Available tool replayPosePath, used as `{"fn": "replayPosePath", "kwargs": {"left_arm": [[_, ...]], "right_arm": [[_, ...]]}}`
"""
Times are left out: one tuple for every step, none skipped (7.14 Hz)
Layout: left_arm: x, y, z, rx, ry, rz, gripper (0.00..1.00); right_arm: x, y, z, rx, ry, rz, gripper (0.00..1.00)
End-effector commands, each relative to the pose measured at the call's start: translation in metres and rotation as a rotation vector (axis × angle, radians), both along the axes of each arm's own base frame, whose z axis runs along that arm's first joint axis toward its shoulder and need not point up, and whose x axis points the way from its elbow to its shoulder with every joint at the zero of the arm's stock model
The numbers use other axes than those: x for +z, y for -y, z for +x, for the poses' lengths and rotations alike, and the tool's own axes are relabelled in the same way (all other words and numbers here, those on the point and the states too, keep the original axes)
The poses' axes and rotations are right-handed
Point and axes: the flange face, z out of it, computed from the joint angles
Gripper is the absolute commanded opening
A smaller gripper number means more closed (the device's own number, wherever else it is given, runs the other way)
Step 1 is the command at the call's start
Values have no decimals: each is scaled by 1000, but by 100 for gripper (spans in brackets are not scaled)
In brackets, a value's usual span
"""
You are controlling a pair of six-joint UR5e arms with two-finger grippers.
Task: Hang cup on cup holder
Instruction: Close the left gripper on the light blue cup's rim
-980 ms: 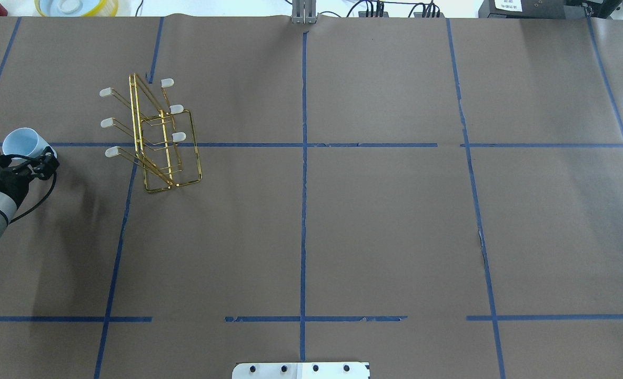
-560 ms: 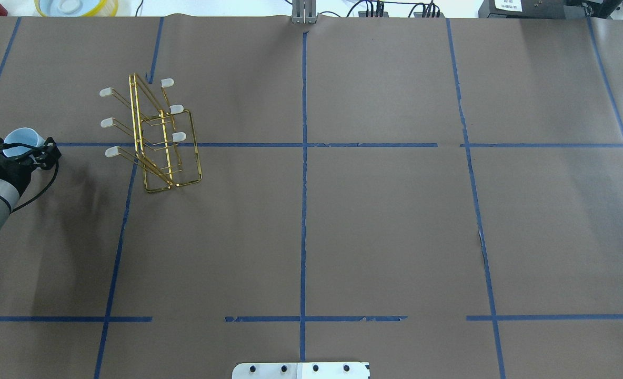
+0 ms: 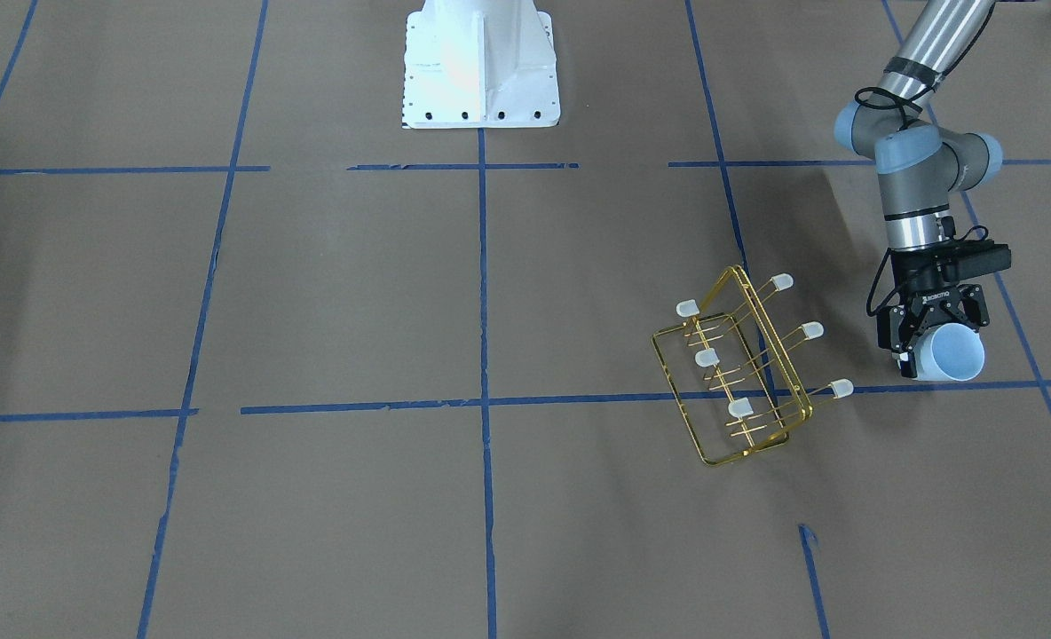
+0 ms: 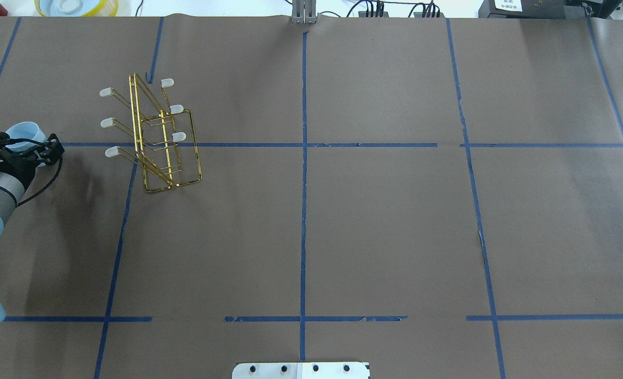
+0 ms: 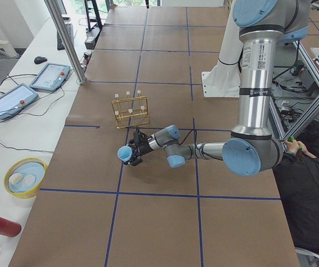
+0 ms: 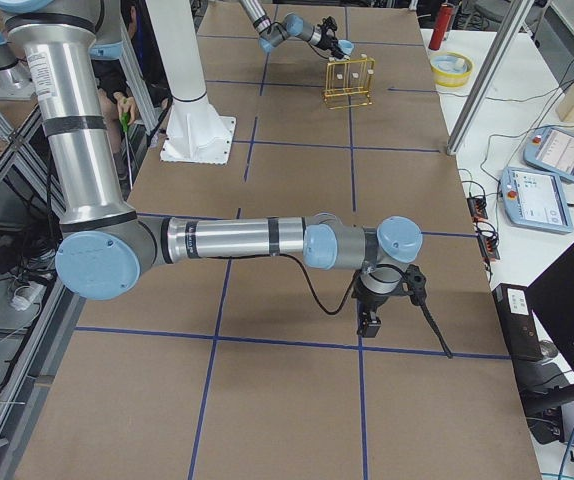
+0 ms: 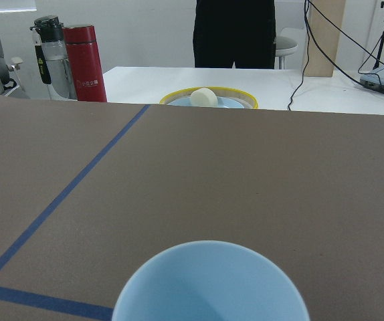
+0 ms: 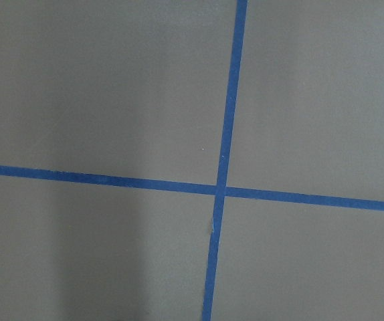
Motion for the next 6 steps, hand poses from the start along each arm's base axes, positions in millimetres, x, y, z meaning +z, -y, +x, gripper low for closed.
{"fn": "replayPosePath", "kwargs": {"left_arm": [[4,1,1,0,4,-4,100],[5,0,1,0,3,-6,99],[5,0,3,7,-3,-10,98],[4,-2,5,24,-18,-12,96],[4,-3,5,27,-24,-9,96],[4,-4,7,43,-30,-17,94]], "right_arm": [[0,0,0,0,0,0,100],[0,0,0,0,0,0,100],[0,0,0,0,0,0,100],[0,0,0,0,0,0,100],[0,0,0,0,0,0,100],[0,0,0,0,0,0,100]]}}
